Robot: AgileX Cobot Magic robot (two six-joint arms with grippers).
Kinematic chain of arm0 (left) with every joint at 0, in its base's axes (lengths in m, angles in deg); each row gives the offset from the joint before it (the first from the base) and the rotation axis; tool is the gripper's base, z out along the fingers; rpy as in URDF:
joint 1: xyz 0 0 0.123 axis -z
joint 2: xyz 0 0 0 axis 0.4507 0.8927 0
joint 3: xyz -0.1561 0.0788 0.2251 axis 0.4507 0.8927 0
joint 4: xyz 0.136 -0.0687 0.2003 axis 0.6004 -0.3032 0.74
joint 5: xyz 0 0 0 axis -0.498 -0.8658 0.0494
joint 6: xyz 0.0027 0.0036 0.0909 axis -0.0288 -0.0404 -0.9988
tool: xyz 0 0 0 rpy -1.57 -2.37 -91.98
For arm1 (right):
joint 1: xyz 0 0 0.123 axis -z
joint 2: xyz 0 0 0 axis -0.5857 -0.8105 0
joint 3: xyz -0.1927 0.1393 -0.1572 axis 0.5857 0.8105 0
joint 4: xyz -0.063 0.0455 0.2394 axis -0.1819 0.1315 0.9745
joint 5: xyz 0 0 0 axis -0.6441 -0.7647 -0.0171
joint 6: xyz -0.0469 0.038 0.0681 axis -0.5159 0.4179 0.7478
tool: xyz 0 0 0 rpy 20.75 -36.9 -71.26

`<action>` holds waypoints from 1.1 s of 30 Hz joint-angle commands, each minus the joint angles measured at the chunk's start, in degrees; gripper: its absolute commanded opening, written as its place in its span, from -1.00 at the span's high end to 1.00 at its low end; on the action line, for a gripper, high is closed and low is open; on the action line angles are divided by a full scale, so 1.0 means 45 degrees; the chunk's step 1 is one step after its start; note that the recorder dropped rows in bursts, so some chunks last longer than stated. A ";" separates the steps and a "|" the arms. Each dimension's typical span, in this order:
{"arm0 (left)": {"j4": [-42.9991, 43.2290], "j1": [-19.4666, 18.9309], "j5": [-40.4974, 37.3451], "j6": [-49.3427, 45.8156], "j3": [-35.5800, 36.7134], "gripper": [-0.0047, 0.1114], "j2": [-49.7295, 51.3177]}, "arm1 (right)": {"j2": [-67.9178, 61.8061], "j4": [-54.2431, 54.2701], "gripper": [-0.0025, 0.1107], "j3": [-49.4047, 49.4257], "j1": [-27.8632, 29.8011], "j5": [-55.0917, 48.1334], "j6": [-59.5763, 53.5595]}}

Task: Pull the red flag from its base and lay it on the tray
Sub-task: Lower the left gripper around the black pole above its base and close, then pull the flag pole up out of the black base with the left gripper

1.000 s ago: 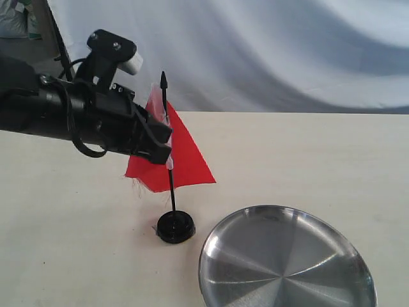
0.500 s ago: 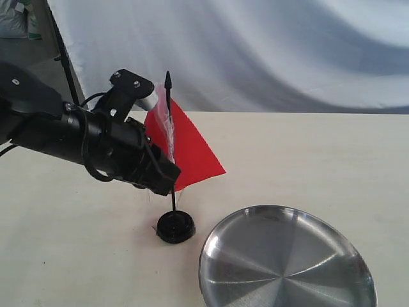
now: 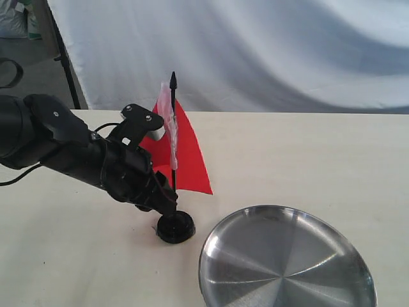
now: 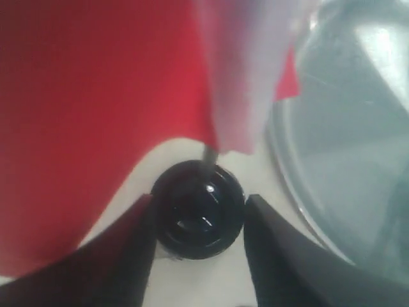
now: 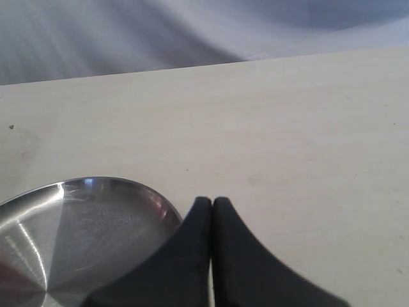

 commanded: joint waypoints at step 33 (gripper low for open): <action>-0.3140 0.0058 0.1784 -0.3159 -0.0001 -0.03 0.0490 | -0.0048 -0.0057 0.96 -0.0021 0.0026 0.0137 -0.0023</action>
